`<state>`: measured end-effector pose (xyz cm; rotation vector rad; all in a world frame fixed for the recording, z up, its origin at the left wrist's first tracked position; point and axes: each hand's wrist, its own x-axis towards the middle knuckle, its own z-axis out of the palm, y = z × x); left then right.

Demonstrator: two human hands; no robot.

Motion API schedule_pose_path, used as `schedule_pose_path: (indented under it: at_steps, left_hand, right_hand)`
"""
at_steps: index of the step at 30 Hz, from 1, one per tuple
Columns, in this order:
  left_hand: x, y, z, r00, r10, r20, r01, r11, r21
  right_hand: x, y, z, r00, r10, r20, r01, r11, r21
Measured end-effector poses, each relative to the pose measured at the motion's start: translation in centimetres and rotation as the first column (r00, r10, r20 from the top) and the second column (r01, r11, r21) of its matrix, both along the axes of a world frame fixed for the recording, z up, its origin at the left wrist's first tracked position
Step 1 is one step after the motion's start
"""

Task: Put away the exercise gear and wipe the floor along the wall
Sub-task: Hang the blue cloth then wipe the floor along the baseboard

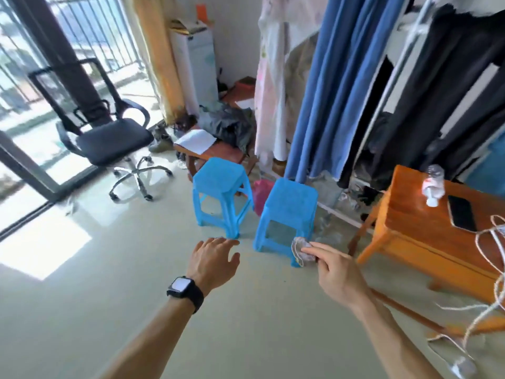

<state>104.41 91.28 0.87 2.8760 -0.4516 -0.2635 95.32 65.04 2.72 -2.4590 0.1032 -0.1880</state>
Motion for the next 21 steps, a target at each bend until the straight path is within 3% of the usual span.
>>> schedule_pose_path:
  at_steps: [5, 12, 21]
  left_hand:
    - [9.3, 4.2, -1.4, 0.993, 0.107, -0.047, -0.106, 0.994, 0.040]
    - [25.9, 3.8, -3.7, 0.990, 0.132, -0.041, -0.131, 0.991, 0.032]
    - [43.9, 4.0, -5.7, 0.972, 0.154, -0.178, -0.136, 0.984, 0.111]
  right_hand:
    - [11.8, 3.2, -2.2, 0.998, 0.052, -0.038, -0.050, 0.997, 0.063]
    - [28.7, 4.7, -7.5, 0.985, 0.087, -0.147, -0.068, 0.990, 0.127]
    - [47.3, 7.0, -10.0, 0.935, 0.122, -0.332, -0.069, 0.984, 0.167]
